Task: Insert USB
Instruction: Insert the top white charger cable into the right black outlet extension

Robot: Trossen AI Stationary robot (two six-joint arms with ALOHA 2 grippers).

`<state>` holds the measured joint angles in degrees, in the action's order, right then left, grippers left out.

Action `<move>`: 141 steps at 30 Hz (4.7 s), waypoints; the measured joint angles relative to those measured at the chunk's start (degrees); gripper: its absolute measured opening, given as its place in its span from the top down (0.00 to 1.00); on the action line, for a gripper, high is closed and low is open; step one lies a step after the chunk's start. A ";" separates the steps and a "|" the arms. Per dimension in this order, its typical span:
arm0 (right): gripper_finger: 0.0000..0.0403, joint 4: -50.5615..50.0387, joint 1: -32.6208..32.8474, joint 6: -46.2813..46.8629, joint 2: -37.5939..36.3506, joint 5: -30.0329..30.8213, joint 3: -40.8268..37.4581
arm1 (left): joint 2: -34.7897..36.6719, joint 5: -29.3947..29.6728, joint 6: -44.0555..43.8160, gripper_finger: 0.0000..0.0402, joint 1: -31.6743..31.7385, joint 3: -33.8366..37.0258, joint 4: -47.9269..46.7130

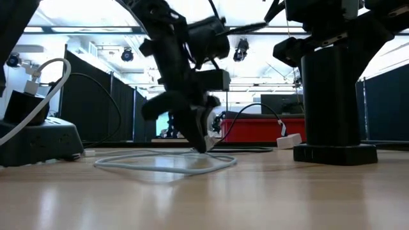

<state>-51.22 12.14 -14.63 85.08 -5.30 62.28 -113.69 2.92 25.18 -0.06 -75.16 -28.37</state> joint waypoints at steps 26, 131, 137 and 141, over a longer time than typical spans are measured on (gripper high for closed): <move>0.35 0.00 -0.02 1.14 0.00 0.70 0.00 | 0.83 22.61 12.06 0.79 -6.91 11.95 19.99; 0.35 -0.17 1.07 8.72 0.00 0.83 -0.02 | 12.39 -0.77 -11.88 1.00 0.56 19.74 21.62; 0.35 -0.20 1.07 8.72 0.00 0.83 -0.02 | 19.18 6.17 -5.90 1.00 -3.34 19.73 16.03; 0.35 -0.23 1.07 9.29 0.00 0.87 -0.02 | 19.96 7.69 -4.95 1.00 -6.95 20.55 14.35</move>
<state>-51.45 13.21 -5.35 85.08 -4.43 62.26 -93.74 10.61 20.23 -7.01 -54.61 -14.02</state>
